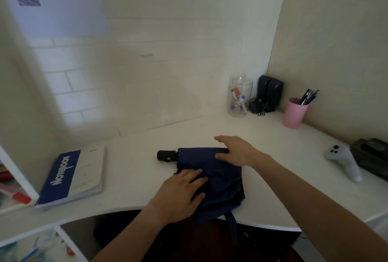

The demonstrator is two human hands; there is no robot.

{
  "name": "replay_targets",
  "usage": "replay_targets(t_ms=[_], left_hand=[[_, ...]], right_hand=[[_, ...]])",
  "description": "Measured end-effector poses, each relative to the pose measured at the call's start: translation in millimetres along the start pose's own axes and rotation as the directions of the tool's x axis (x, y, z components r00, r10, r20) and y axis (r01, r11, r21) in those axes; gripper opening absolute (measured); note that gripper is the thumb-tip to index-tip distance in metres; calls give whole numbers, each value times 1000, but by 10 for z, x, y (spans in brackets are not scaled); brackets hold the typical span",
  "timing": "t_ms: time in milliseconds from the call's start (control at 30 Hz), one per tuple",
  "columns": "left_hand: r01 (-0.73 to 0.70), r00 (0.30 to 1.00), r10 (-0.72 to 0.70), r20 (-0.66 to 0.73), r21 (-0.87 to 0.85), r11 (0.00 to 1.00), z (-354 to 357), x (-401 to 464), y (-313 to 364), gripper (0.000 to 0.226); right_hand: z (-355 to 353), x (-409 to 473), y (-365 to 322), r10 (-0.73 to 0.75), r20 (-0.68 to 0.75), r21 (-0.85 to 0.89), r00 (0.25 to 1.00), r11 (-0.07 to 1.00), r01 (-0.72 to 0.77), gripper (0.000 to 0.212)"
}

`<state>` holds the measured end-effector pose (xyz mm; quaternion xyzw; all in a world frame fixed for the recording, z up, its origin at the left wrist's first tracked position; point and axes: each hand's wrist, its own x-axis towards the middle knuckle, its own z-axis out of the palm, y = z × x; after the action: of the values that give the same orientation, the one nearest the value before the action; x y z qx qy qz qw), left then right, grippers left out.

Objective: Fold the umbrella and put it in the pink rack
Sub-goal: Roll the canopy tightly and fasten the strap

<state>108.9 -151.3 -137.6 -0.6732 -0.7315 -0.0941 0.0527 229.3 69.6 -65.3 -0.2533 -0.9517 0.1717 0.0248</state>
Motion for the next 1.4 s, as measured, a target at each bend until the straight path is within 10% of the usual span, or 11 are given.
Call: replay_targets(t_ms=[200,533,700,867,1033,1200,1400], left_hand=[[-31,999,31,-9,-20,999,-77,-35,23,53],[-79,995,72,64,117,990,-128,-4,71,58],[-34,994,24,109,95,995,-129,-46,90,57],[-54,967,39,251,55,997,-319,-39,30,56],[21,986,-13,-165,44,999,-601,522,-157,51],[1,961,-23,277,78,997,-449,845,-340,60],[-57,995,49,83,95,994,-271,834,-391,48]], right_hand=[[10,198,79,-17,192,-19,981,1000,21,45],[216,43,74,-151,16,-276,988,949,150,41],[120,-154,319,-130,114,124,985,985,116,65],[162,-204,442,-156,103,50,982,987,152,80],[183,-182,440,-216,57,-1,975,976,216,74],[227,-182,485,-247,29,-14,969,969,247,68],[98,34,263,-199,87,-58,976,977,204,77]])
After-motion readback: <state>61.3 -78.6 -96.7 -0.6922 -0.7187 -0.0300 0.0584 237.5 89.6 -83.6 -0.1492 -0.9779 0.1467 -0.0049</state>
